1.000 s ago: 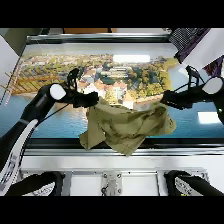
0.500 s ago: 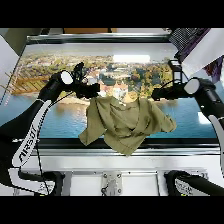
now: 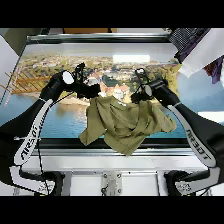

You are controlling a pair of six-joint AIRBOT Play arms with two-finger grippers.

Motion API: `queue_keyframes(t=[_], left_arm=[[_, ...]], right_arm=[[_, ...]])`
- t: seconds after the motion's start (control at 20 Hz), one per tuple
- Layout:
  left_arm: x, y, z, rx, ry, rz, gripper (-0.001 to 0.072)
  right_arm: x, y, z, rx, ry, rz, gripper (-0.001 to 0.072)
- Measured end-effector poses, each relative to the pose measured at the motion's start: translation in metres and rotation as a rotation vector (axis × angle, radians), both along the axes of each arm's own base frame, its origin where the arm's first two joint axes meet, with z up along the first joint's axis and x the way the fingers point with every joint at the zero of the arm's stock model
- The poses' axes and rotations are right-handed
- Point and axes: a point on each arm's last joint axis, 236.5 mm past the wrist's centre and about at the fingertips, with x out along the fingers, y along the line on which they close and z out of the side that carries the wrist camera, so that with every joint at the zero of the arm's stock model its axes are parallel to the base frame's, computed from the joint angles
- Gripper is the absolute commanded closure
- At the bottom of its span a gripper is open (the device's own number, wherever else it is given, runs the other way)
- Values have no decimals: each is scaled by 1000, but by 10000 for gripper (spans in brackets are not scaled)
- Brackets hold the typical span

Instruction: Fold the clothes and pants, and hang the long-sleeved shirts on hangers.

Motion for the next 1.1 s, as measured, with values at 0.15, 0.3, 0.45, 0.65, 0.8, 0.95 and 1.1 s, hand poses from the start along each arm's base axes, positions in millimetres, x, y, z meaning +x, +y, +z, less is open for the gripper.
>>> queue_keyframes(t=[0.15, 0.3, 0.45, 0.65, 0.8, 0.95, 1.1], left_arm=[[-1, 0, 0, 1, 3, -3, 691], [-1, 0, 0, 2, 3, -5, 691], [-2, 0, -1, 2, 5, -6, 691], [-2, 0, -1, 3, 5, -7, 691], [-2, 1, -1, 6, 4, -13, 691], [-1, 12, -1, 10, 15, -4, 691], [-3, 29, 11, 18, 7, -11, 691]], right_arm=[[7, -14, -18, -131, 50, -50, 196], [10, -25, -24, -202, 61, -104, 196], [10, -31, -28, -236, 66, -140, 197], [7, -36, -34, -263, 84, -164, 485], [7, -38, -30, -269, 77, -173, 522], [8, -40, -2, -274, 44, -140, 702], [-2, -43, 45, -265, 11, -125, 702]])
